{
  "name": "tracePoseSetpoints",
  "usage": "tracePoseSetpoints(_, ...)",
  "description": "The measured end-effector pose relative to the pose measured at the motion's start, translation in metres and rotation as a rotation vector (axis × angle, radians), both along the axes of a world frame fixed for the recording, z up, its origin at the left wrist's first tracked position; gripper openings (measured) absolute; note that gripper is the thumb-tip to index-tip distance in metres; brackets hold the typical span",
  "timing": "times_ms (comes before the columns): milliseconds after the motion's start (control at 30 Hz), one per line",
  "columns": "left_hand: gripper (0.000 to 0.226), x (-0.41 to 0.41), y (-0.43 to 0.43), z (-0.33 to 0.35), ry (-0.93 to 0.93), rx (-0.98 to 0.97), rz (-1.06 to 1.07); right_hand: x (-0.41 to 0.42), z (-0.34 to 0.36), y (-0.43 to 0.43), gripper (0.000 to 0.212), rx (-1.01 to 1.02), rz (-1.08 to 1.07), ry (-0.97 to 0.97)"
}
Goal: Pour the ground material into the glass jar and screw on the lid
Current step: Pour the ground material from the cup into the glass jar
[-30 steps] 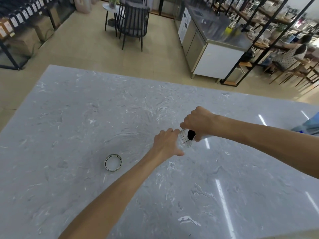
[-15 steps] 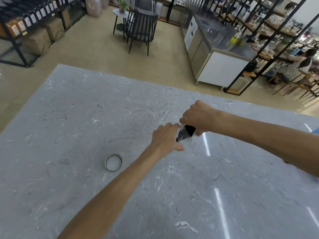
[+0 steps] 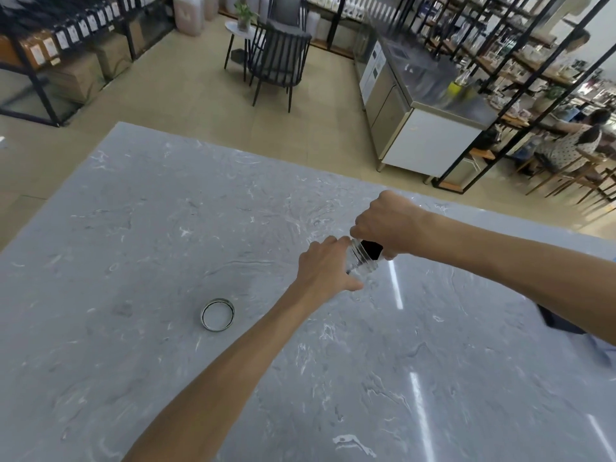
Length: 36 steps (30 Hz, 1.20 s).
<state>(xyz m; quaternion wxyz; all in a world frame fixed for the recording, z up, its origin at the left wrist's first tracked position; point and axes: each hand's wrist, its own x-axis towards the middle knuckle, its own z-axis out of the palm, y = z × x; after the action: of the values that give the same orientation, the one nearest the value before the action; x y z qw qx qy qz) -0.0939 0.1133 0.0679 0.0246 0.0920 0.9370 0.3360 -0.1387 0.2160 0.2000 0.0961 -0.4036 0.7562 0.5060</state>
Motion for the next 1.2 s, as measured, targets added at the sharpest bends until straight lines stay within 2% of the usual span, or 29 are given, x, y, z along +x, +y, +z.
tracePoseSetpoints(267, 0.068, -0.006, 0.008, 0.003, -0.024, 0.072, 0.026, -0.008, 0.003, -0.005, 0.036, 0.034, 0.0, 0.035)
tracePoseSetpoints(433, 0.069, -0.009, 0.012, -0.002, -0.015, 0.052, 0.012, -0.006, 0.003, -0.006, 0.032, 0.062, -0.014, 0.029)
tracePoseSetpoints(600, 0.072, -0.011, 0.014, -0.01, 0.014, 0.111, 0.027, -0.006, -0.002, -0.014, 0.016, 0.131, -0.029, 0.068)
tracePoseSetpoints(833, 0.072, -0.016, 0.019, -0.014, -0.015, 0.222, 0.05, -0.015, -0.002, -0.031, 0.028, 0.277, -0.029, 0.023)
tracePoseSetpoints(933, 0.077, -0.019, 0.017, -0.017, -0.038, 0.257, 0.056, -0.019, -0.001, -0.041, 0.042, 0.297, -0.049, -0.009)
tracePoseSetpoints(1067, 0.077, -0.024, 0.009, -0.018, -0.033, 0.267, 0.068, -0.024, -0.002, -0.048, 0.034, 0.296, -0.065, 0.001)
tracePoseSetpoints(1200, 0.079, -0.027, 0.003, -0.018, -0.024, 0.272, 0.074, -0.027, -0.001, -0.054, 0.036, 0.305, -0.051, -0.001)
